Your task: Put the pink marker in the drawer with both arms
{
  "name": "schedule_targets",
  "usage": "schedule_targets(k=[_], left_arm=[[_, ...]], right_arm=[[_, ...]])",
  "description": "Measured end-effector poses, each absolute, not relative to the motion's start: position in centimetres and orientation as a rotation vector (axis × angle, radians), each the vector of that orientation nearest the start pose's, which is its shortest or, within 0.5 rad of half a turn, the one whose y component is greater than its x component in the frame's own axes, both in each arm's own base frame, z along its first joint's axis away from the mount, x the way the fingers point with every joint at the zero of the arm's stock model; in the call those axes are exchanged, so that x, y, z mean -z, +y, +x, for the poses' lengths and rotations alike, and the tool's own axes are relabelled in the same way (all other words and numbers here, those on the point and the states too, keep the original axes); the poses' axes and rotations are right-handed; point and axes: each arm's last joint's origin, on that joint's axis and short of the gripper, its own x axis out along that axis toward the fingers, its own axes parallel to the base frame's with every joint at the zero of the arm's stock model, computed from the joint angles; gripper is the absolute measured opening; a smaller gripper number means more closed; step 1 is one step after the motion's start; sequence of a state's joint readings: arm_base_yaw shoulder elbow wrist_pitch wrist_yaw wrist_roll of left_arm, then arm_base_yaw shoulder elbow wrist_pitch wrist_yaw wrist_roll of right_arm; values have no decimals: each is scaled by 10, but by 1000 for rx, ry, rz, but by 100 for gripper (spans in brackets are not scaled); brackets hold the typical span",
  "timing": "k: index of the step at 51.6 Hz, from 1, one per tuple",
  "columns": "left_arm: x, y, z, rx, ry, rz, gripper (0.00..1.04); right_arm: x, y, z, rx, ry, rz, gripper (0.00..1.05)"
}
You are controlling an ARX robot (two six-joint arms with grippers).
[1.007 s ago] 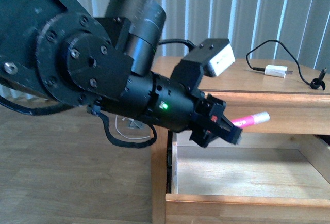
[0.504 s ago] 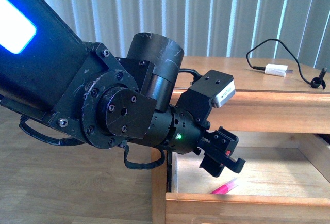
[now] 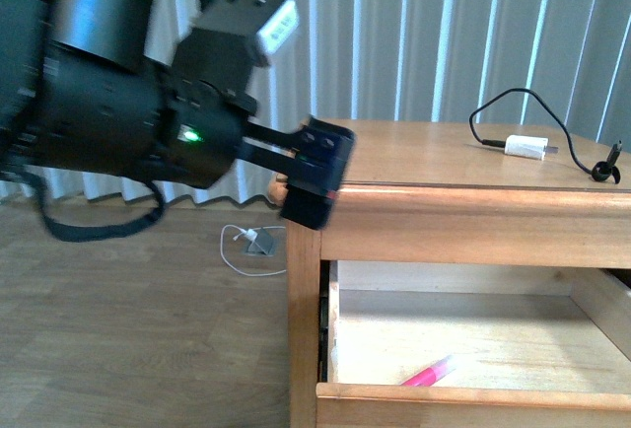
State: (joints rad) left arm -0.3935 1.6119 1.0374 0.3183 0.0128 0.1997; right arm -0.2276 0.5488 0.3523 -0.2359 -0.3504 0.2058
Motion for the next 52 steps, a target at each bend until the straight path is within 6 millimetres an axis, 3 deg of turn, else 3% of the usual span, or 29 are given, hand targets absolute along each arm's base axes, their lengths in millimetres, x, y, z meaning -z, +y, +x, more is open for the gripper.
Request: schedule_targets(k=[11,18,28,40,52], left_arm=[[-290,-78,279,300,135,149,99],[-305,-41,228,216,78,77,99],[-295,-3,170,70,53,-36,99],[-290,0,163,40,44,-54,97],[-251,0,148,-3,-1,-15,55]], right_arm=[[-212,-20,132,-78,427,326,96],[-212,-20,132,-78,427,326,96],[-212,-20,132,-78,427,326,96],[-212,-20,132,-78,427,326,96],[-212,-20,132,-77,426,326,96]])
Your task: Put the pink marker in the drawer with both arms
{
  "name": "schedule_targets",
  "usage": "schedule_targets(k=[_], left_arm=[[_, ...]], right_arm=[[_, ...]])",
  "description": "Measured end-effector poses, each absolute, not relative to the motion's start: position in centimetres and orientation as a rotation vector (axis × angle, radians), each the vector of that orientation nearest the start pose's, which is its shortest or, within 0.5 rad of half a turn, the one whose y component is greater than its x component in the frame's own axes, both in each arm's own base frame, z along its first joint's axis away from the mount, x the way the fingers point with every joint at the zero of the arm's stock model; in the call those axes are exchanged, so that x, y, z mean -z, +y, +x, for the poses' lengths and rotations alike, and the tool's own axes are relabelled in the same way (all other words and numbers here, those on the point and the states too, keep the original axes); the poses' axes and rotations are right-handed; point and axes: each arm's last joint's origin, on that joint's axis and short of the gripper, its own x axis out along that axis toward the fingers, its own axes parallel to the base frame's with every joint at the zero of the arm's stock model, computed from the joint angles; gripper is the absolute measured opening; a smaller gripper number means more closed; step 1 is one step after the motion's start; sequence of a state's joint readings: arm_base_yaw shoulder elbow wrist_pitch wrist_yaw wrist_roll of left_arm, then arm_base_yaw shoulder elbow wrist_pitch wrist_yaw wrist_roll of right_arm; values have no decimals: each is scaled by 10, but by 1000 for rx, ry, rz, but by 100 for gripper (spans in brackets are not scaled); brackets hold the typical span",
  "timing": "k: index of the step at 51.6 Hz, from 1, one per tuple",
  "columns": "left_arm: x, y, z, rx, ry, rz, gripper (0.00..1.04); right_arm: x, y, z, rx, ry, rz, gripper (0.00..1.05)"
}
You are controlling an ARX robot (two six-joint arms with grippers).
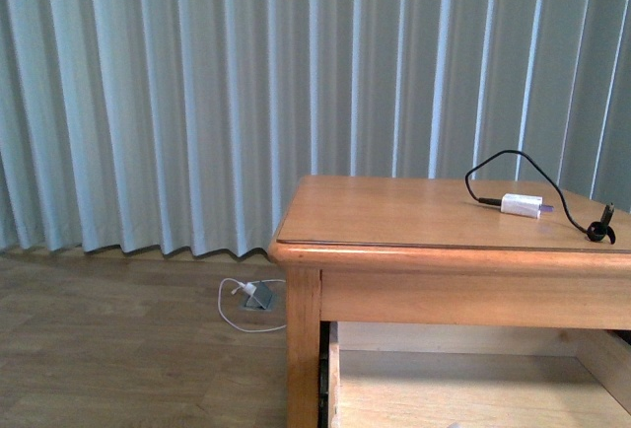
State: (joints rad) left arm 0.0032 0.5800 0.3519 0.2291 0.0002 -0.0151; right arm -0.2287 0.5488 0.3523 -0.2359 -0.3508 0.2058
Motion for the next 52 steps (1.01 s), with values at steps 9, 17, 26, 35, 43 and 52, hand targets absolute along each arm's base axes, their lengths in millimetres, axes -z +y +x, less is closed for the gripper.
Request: schedule_targets(k=[9,17,26,35,43,52], left_arm=[[-226,0,139,-1,9,-9,24],[-211,0,132,-2,7,-7,4],[-198,0,125,-2,3,-6,4],[-189,0,120,-2,0,-6,4],[-183,0,116,-2,-1,-6,4],[-178,0,112,-2,0,-5,4]], right_arm=[[-212,-20,132,-77,426,326,96],[-212,-20,132,-77,426,326,96],[-212,-20,132,-77,426,326,96],[-212,-20,132,-77,426,326,96],[-212,-20,132,-77,426,326,96],[-212,-20,132,-77,426,326,96]])
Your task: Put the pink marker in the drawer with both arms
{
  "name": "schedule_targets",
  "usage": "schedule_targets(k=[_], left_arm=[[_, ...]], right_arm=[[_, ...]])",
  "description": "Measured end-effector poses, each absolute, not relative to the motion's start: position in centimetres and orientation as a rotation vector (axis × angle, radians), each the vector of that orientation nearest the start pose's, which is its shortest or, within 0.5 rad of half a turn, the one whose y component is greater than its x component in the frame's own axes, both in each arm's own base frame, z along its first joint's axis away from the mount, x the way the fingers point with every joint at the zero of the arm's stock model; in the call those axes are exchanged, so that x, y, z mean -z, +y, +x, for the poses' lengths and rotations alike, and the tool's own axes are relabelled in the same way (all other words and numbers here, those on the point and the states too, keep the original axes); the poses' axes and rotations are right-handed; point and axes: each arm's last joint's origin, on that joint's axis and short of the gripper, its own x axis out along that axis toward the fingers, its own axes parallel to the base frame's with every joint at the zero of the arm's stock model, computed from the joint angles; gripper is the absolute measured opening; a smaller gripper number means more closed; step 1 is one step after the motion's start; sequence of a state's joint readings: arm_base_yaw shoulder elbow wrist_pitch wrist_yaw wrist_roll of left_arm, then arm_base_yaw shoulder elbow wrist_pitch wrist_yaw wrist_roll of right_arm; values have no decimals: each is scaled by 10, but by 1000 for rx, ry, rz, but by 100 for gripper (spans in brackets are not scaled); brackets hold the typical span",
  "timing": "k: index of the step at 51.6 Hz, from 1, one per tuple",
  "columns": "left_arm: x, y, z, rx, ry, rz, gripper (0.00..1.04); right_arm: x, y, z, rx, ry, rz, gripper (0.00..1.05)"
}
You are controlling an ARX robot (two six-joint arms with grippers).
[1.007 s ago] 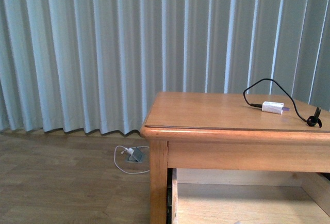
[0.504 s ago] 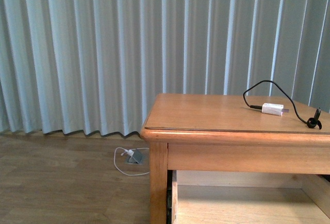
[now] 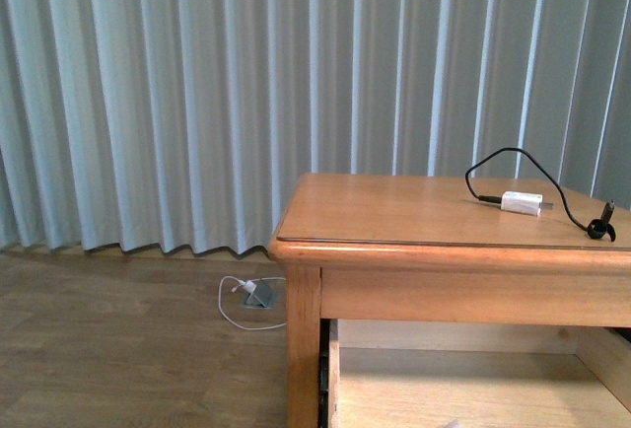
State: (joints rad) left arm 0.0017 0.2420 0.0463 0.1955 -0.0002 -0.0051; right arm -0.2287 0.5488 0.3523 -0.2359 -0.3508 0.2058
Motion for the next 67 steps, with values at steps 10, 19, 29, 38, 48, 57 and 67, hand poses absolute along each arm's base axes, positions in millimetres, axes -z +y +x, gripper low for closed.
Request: schedule_targets(k=[10,19,29,38,48,57,67], left_arm=[[-173,0,109,-1,-15,-4,4],[-170,0,99,-1,2,-4,4],[-171,0,97,-1,-20,-4,4],[-171,0,97,-1,-20,-5,16],[-171,0,97,-1,-21,-5,59],[-171,0,97,-1,-21,-5,97],[-171,0,97,-1,-21,-4,99]], right_arm=[[-212,-20,132,-77,426,326,96],[-212,-20,132,-77,427,326,96],[-212,-20,132,-77,427,326,96],[-212,-20,132,-77,427,326,96],[-207,-18,132,54,273,198,96],[-189,-14,139,29,491,176,96],[-177,-14,164,-64,693,234,96]])
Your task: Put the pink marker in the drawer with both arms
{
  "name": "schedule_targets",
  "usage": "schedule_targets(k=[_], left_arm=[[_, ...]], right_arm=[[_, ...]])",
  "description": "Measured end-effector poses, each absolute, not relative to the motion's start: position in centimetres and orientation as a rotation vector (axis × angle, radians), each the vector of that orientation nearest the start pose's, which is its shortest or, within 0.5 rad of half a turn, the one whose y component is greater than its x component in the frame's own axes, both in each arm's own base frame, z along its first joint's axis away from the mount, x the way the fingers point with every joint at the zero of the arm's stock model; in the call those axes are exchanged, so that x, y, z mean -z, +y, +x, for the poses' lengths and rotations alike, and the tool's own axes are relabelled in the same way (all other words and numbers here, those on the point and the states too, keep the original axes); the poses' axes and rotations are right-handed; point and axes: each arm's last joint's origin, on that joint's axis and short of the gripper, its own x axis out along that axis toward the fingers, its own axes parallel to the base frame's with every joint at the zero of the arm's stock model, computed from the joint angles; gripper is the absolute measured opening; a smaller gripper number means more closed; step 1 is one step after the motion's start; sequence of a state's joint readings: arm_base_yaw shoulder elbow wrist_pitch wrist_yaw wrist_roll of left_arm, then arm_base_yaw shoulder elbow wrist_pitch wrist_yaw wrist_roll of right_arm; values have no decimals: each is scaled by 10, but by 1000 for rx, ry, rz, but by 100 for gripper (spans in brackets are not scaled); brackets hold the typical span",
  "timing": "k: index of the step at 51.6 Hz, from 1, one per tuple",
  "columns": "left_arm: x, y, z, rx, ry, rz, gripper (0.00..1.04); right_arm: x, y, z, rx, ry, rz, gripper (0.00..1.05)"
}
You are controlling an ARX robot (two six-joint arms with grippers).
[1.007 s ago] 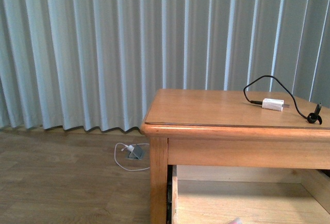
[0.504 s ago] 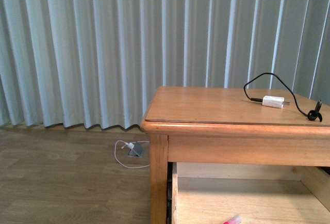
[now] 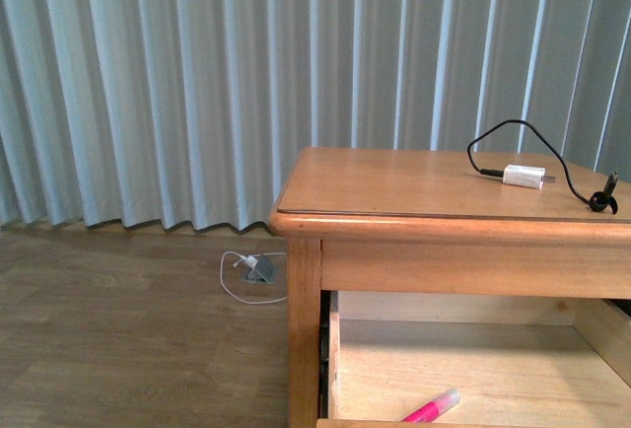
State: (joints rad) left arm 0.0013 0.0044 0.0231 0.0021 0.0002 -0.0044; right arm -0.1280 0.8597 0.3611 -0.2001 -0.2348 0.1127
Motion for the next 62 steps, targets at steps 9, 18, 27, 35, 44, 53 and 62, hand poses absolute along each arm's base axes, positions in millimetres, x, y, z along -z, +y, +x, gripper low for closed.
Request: schedule_targets(k=[9,18,27,35,44,53,62], left_arm=[[-171,0,97,-1,-21,-4,99],[-171,0,97,-1,-21,-4,99],[-171,0,97,-1,-21,-4,99],[-171,0,97,-1,-21,-4,99],[-171,0,97,-1,-21,-4,99],[-171,0,97,-1,-21,-4,99],[-171,0,97,-1,-21,-4,99]], right_arm=[[-164,-14,196,-76,791,265,96],[-152,-6,221,-89,850,249,96],[-145,-1,245,-87,864,224,96],[-136,-2,270,-53,862,206,96],[-125,-2,293,-41,837,190,96],[-122,-2,322,-28,752,191,96],[-115,1,349,-8,679,208,96]])
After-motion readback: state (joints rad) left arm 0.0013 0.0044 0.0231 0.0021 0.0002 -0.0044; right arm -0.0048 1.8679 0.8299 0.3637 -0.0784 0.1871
